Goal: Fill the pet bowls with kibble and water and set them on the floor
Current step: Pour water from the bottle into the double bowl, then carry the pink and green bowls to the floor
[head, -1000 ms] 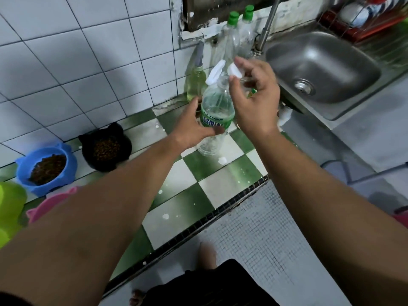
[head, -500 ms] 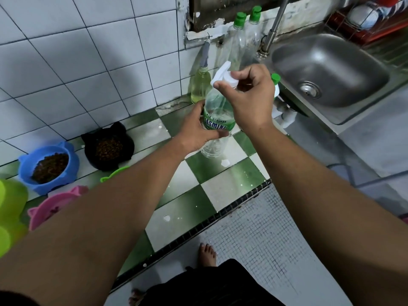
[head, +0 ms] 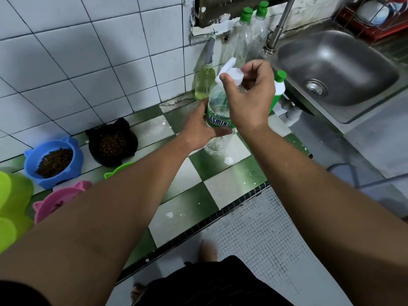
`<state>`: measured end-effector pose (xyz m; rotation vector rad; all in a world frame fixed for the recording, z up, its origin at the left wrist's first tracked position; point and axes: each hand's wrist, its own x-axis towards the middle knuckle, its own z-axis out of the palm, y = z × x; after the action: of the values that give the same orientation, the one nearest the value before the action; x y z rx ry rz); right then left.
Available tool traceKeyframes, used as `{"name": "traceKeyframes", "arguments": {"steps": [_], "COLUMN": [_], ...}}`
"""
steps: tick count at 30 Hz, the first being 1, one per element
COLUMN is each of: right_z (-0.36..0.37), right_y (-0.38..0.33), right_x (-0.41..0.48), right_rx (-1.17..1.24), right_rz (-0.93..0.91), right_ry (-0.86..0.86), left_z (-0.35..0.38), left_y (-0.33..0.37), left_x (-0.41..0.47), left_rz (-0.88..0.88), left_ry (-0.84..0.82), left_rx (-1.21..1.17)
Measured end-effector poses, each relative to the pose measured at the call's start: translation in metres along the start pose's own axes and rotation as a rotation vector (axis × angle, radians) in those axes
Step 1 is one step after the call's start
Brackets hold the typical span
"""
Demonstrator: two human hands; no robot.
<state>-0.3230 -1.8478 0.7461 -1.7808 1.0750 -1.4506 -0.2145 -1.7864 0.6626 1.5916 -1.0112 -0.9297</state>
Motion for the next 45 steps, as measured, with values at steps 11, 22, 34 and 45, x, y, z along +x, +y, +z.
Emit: {"name": "traceKeyframes", "arguments": {"steps": [11,22,34,45], "right_z": [0.011,-0.019,0.030,0.085], "right_y": [-0.008,-0.013,-0.020,-0.016], "right_x": [-0.001,-0.024,-0.114,-0.189], "right_rx": [-0.068,-0.194,-0.031,0.031], "right_rz": [0.046,-0.248,-0.431,-0.179], "right_ry": [0.145,-0.011,-0.391,-0.810], "left_z": [0.003,-0.034,-0.111,-0.158], "left_y": [0.001,0.021,-0.026,-0.053], "left_x": [-0.005,-0.014,-0.096,-0.192], "left_rz": [-0.018,-0.043,-0.158,-0.268], "left_ry": [0.015,-0.024,0.316,0.568], "left_rx": [-0.088,0.198,0.270,0.287]}}
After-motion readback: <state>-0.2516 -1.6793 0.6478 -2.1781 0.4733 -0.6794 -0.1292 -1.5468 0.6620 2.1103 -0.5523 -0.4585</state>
